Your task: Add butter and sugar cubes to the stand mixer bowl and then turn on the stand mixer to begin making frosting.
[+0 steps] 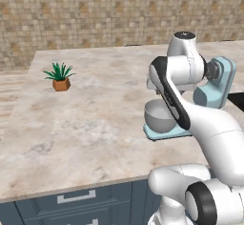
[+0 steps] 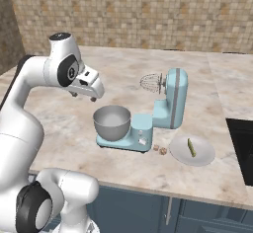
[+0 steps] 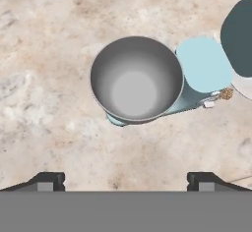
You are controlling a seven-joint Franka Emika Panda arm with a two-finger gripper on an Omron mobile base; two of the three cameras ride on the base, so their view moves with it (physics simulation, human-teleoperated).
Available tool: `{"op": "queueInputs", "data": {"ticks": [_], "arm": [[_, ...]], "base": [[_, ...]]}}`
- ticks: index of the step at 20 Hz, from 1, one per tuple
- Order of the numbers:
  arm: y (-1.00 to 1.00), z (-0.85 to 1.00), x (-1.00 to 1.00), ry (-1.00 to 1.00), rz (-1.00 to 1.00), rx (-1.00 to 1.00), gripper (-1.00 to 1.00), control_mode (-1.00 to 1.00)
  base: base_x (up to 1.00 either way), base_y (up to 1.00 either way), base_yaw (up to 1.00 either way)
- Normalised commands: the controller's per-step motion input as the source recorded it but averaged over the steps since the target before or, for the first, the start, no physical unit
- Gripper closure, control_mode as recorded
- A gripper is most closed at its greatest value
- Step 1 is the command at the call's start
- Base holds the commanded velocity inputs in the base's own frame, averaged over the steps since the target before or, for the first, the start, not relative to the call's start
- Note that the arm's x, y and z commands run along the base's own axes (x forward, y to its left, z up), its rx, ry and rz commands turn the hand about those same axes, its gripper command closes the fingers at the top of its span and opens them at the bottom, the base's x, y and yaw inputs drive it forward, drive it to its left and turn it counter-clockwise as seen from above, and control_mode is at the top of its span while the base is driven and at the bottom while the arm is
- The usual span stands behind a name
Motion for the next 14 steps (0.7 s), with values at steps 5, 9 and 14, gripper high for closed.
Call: {"op": "queueInputs", "data": {"ticks": [5, 9, 14], "arm": [[-0.03, 0.0, -0.03, 0.0, -0.04, 0.0, -1.0, -1.0], [-0.01, 0.0, -0.1, 0.0, -0.02, 0.0, -1.0, -1.0], [-0.01, 0.0, -0.11, 0.0, -0.05, 0.0, -1.0, -1.0]], "base": [[0.0, 0.0, 0.0], [0.0, 0.0, 0.0], [0.0, 0.0, 0.0]]}}
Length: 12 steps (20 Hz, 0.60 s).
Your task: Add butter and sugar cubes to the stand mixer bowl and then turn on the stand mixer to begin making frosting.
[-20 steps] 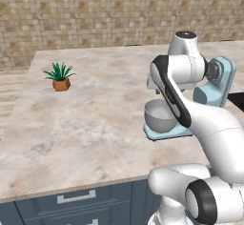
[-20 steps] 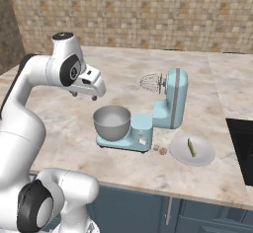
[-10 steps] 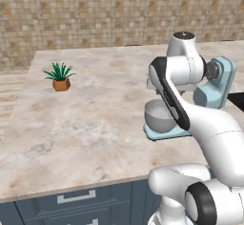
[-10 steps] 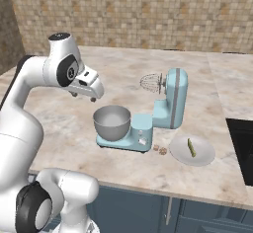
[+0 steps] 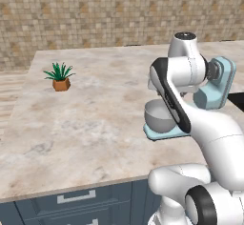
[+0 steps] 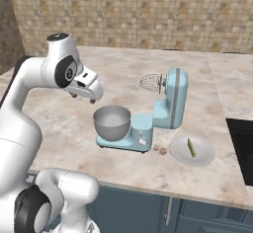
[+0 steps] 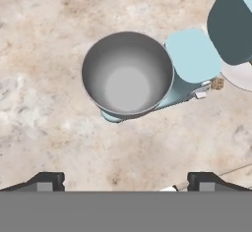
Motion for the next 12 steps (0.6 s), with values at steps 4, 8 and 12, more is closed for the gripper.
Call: {"op": "queueInputs", "data": {"ticks": [4, 8, 12], "arm": [[0.0, 0.0, -0.11, 0.0, -0.06, 0.0, -1.0, -1.0], [0.0, 0.0, -0.09, 0.0, -0.07, 0.0, -1.0, -1.0], [0.0, 0.0, -0.03, 0.0, -0.02, 0.0, -1.0, 1.0]], "base": [[0.0, 0.0, 0.0], [0.0, 0.0, 0.0], [-0.08, 0.0, -0.06]]}}
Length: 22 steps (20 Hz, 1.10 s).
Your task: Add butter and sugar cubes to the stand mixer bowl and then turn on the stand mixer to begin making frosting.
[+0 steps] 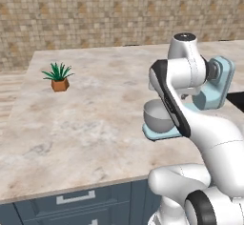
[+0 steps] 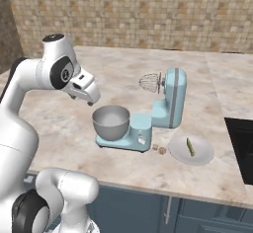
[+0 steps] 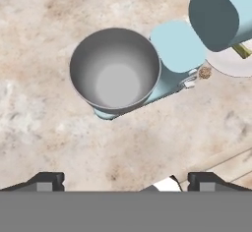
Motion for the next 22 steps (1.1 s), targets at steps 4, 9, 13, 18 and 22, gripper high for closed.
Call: {"op": "queueInputs", "data": {"ticks": [4, 9, 13, 18, 22], "arm": [[0.0, 0.0, 0.0, 0.0, 0.0, 0.0, -1.0, 1.0], [0.0, 0.0, 0.0, 0.0, 0.0, 0.0, -1.0, 1.0], [0.0, 0.0, 0.0, 0.0, 0.0, 0.0, -1.0, 1.0], [0.0, 0.0, 0.0, 0.0, 0.0, 0.0, -1.0, 1.0], [0.0, 0.0, 0.0, 0.0, 0.0, 0.0, -1.0, 1.0]], "base": [[-0.21, -0.01, -0.12], [-0.2, 0.0, -0.17], [-0.26, -0.01, -0.17], [-0.35, -0.07, -0.2], [-0.36, -0.06, -0.21]]}}
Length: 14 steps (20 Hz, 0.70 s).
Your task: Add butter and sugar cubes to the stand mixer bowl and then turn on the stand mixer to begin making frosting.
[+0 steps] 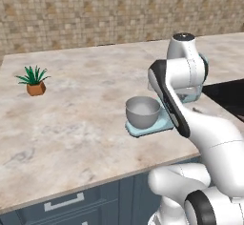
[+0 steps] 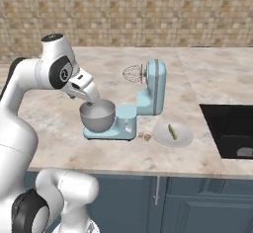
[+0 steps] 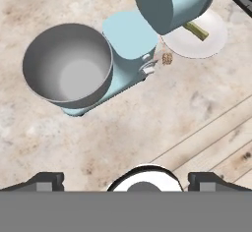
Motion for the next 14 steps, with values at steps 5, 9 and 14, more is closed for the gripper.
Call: {"op": "queueInputs", "data": {"ticks": [5, 9, 14], "arm": [[0.0, 0.0, 0.0, 0.0, 0.0, 0.0, -1.0, 1.0], [0.0, 0.0, 0.0, 0.0, 0.0, 0.0, -1.0, 1.0], [0.0, 0.0, 0.0, 0.0, 0.0, 0.0, -1.0, 1.0]], "base": [[-0.26, -0.01, -0.18], [-0.28, -0.02, -0.18], [-0.32, -0.05, -0.19]]}}
